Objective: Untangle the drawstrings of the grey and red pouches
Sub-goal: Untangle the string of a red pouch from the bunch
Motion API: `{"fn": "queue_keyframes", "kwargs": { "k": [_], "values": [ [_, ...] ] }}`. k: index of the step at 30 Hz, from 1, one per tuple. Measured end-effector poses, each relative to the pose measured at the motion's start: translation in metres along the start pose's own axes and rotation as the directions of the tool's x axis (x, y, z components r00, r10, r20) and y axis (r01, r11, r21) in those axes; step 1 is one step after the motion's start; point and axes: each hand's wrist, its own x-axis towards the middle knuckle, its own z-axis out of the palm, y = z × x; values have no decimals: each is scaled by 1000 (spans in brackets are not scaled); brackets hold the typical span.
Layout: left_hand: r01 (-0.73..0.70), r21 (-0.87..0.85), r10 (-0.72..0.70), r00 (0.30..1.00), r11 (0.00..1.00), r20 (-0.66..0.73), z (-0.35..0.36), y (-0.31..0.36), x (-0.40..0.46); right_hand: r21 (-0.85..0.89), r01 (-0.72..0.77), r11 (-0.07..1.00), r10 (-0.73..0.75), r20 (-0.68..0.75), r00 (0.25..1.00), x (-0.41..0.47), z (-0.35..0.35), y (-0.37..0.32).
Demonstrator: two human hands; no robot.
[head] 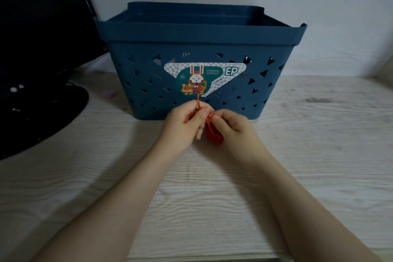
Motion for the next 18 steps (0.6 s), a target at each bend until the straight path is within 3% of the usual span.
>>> {"fn": "queue_keyframes", "kwargs": {
  "k": [3,7,11,18],
  "values": [
    [53,-131,-58,998,990,-36,1,7,-1,-13,6,1000,-5,63,998,-2,-2,0],
    [140,-304,-163,985,942,-51,2,14,-1,146,-40,989,29,74,997,-5,-1,-2],
    [177,-312,-203,978,933,-53,2,14,-1,342,-121,932,107,59,993,-4,-1,-5],
    [180,-243,-202,977,953,-64,3,10,-1,223,-80,972,67,69,995,-6,1,-7]
  ]
}}
